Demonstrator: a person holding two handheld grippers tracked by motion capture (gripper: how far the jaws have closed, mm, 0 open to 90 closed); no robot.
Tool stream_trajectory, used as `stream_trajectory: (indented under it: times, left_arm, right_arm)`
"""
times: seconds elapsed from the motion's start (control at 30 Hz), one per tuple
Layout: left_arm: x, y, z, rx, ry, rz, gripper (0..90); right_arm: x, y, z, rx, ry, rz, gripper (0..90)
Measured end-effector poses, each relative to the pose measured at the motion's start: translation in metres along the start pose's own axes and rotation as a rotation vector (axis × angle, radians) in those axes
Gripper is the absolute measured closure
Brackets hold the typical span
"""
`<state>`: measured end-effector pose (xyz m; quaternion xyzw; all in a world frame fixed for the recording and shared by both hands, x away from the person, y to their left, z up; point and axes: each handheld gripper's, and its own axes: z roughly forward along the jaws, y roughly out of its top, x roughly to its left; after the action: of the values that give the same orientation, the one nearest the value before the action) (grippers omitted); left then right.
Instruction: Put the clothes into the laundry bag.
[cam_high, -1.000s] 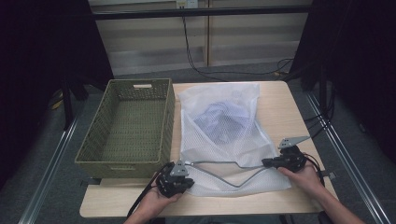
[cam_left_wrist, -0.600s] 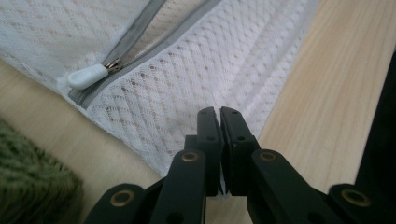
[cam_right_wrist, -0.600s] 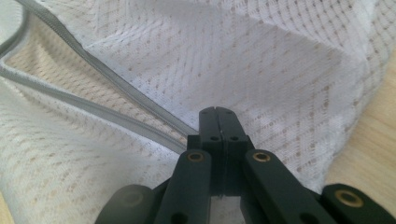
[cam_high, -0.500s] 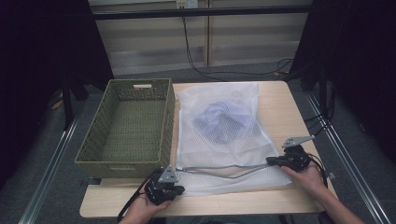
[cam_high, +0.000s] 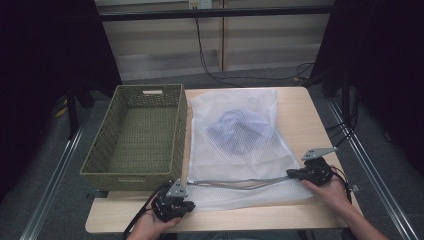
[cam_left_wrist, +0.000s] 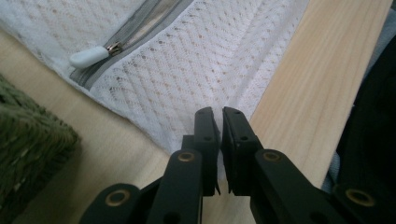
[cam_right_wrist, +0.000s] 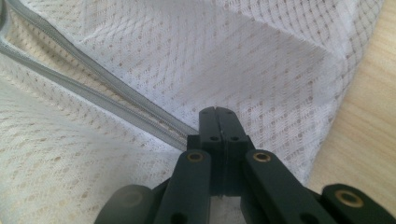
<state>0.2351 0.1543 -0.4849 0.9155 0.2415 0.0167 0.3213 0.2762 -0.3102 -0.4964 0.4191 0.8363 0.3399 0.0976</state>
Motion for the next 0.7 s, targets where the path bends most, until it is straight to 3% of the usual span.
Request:
stream_trajectory:
  times: [0.07,0.13,0.2,0.3,0.37,0.4,0.43,0.47,0.57,0.7]
  left_arm:
    - [0.000,0.000,-0.001,0.003,0.009,0.023,82.3]
    - [0.000,0.001,0.002,-0.025,0.007,0.013,75.5]
    - [-0.002,0.002,0.000,-0.043,0.003,0.025,71.7]
    - [-0.001,0.006,-0.004,-0.133,-0.003,-0.007,63.3]
    - [-0.002,0.010,-0.008,-0.170,0.019,-0.024,60.0]
    - [-0.005,0.012,-0.010,-0.206,0.028,-0.035,51.4]
    - [-0.005,0.012,-0.010,-0.206,0.028,-0.035,45.8]
    - [-0.008,0.014,-0.012,-0.227,0.057,-0.036,45.8]
    - [-0.014,0.015,-0.019,-0.282,0.069,-0.041,30.9]
    - [-0.019,0.009,-0.030,-0.328,0.098,-0.055,22.8]
  right_arm:
    - [0.001,0.000,0.000,0.008,0.006,0.011,89.7]
    - [-0.001,0.001,0.000,-0.012,0.029,0.034,81.5]
    - [-0.002,0.002,-0.002,-0.044,0.054,0.038,78.8]
    - [-0.002,0.005,-0.010,-0.161,0.099,0.059,67.9]
    - [-0.002,0.005,-0.013,-0.188,0.103,0.062,65.0]
    - [0.001,0.005,-0.020,-0.234,0.119,0.060,59.1]
    - [0.001,0.005,-0.020,-0.234,0.119,0.060,59.1]
    - [0.002,0.005,-0.023,-0.249,0.119,0.062,57.0]
    - [0.009,0.002,-0.035,-0.317,0.130,0.058,50.1]
    - [0.018,-0.004,-0.046,-0.353,0.135,0.067,41.8]
